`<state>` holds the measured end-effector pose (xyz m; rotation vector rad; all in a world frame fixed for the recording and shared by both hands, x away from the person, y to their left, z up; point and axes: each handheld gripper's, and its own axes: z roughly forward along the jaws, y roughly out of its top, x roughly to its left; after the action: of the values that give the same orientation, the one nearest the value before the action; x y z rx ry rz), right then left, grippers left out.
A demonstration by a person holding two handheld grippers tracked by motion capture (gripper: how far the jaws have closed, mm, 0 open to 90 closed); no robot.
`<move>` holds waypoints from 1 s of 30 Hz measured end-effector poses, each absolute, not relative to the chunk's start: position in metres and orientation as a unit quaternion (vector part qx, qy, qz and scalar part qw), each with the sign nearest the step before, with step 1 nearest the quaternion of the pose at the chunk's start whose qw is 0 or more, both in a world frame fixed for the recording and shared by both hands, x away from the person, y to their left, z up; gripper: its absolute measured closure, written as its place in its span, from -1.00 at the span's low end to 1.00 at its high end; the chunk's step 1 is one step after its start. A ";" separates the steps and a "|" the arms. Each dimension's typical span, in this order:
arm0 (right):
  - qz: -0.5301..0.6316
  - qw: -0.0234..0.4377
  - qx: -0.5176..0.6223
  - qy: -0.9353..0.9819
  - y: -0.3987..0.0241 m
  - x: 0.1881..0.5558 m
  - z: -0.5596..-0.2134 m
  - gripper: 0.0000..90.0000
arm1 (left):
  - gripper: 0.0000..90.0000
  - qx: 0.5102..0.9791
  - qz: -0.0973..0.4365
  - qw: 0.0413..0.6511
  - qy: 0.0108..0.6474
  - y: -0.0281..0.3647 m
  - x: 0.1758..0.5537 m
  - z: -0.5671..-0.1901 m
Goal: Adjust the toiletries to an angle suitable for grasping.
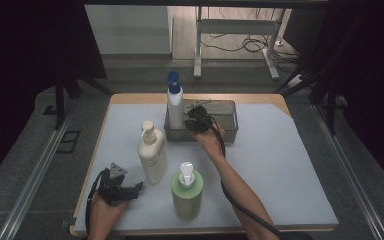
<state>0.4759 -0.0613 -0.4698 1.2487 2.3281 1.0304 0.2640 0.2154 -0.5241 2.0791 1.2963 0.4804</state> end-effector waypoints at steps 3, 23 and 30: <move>0.361 0.157 0.442 0.806 -0.060 0.478 -0.467 0.99 | -0.73 0.790 0.183 0.317 0.492 0.215 0.264 -0.524; 0.357 0.151 0.437 0.812 -0.048 0.484 -0.464 0.99 | -0.73 0.790 0.182 0.317 0.492 0.215 0.264 -0.524; 0.356 0.151 0.437 0.812 -0.048 0.484 -0.464 0.99 | -0.73 0.790 0.182 0.317 0.492 0.215 0.264 -0.524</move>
<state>0.4836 -0.0477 -0.4637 1.2552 2.3319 1.0228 0.2640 0.2154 -0.5241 2.0792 1.2964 0.4804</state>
